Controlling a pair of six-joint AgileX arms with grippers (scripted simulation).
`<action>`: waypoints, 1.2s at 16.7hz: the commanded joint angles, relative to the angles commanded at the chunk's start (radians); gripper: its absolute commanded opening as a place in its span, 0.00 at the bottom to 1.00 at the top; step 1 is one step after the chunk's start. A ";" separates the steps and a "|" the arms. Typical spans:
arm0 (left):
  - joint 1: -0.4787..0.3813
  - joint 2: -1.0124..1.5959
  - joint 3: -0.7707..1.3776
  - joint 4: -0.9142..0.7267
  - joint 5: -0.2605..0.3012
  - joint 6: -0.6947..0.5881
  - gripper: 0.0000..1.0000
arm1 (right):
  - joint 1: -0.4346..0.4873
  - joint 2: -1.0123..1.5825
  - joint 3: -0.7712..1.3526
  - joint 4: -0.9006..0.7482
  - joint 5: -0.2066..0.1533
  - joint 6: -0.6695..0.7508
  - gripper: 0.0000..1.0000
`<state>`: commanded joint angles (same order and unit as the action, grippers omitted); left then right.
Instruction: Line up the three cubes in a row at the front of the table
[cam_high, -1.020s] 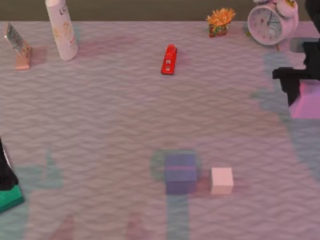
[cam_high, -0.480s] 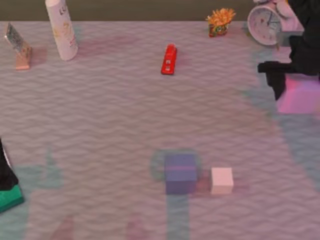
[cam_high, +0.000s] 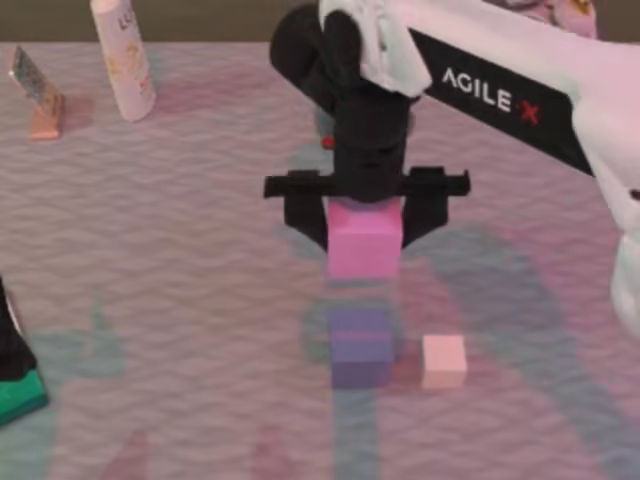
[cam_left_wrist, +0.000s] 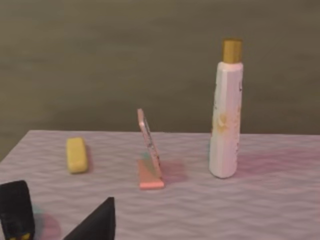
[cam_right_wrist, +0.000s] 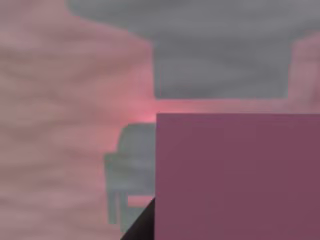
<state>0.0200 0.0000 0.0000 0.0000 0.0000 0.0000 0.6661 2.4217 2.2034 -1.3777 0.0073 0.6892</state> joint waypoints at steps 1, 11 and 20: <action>0.000 0.000 0.000 0.000 0.000 0.000 1.00 | 0.068 0.021 0.045 -0.023 0.000 0.064 0.00; 0.000 0.000 0.000 0.000 0.000 0.000 1.00 | 0.280 0.076 0.200 -0.090 0.005 0.275 0.00; 0.000 0.000 0.000 0.000 0.000 0.000 1.00 | 0.283 0.081 -0.053 0.166 0.006 0.276 0.00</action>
<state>0.0200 0.0000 0.0000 0.0000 0.0000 0.0000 0.9492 2.5030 2.1509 -1.2118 0.0132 0.9652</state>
